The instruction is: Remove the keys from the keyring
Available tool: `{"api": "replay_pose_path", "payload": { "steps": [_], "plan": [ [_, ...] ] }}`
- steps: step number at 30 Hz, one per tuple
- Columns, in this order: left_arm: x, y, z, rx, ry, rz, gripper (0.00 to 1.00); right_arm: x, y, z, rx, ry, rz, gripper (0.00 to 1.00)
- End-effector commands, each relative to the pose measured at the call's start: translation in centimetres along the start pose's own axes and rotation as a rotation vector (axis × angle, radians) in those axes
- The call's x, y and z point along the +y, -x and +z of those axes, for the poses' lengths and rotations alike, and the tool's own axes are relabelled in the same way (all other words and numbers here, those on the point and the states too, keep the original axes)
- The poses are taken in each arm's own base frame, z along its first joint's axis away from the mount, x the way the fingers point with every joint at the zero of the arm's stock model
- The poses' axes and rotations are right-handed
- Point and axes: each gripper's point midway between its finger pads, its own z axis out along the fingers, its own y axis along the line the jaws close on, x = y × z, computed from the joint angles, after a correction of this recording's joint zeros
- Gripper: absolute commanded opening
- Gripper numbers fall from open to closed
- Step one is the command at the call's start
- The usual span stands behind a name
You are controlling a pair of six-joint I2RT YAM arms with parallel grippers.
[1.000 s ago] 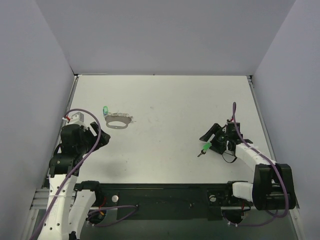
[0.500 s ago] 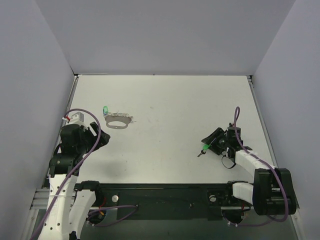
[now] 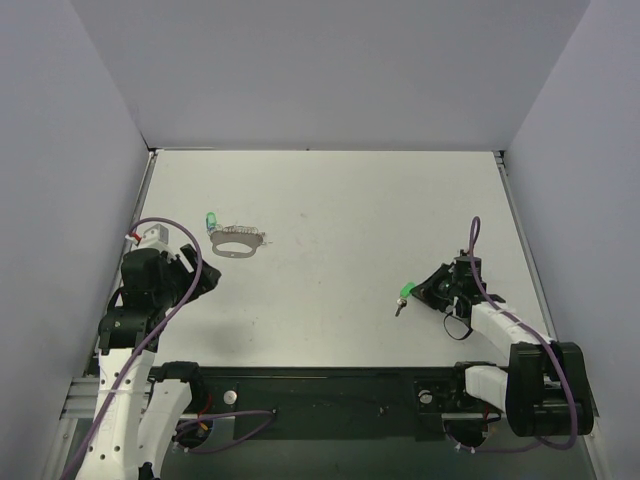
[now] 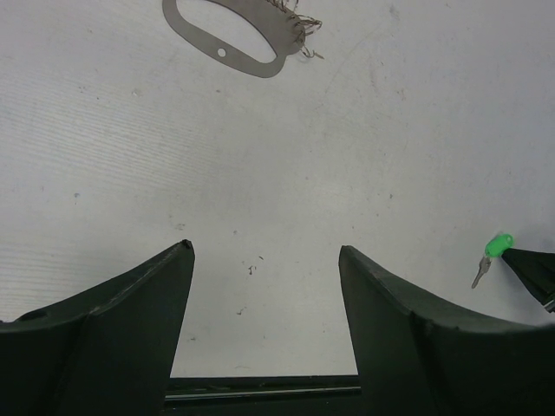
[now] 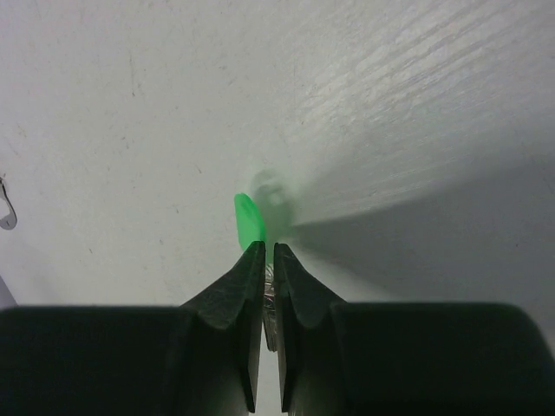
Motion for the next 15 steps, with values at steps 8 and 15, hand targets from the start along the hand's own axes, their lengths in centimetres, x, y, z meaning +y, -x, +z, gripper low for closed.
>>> {"api": "replay_pose_path", "payload": {
  "steps": [8, 15],
  "plan": [
    [-0.95, 1.28, 0.01, -0.048, -0.045, 0.017, 0.77, -0.41, -0.17, -0.34, -0.001, -0.02, -0.014, 0.0],
    [-0.91, 1.24, 0.03, -0.046, -0.044, 0.017, 0.77, -0.18, 0.12, -0.32, -0.034, 0.001, 0.004, 0.41]
  ]
}}
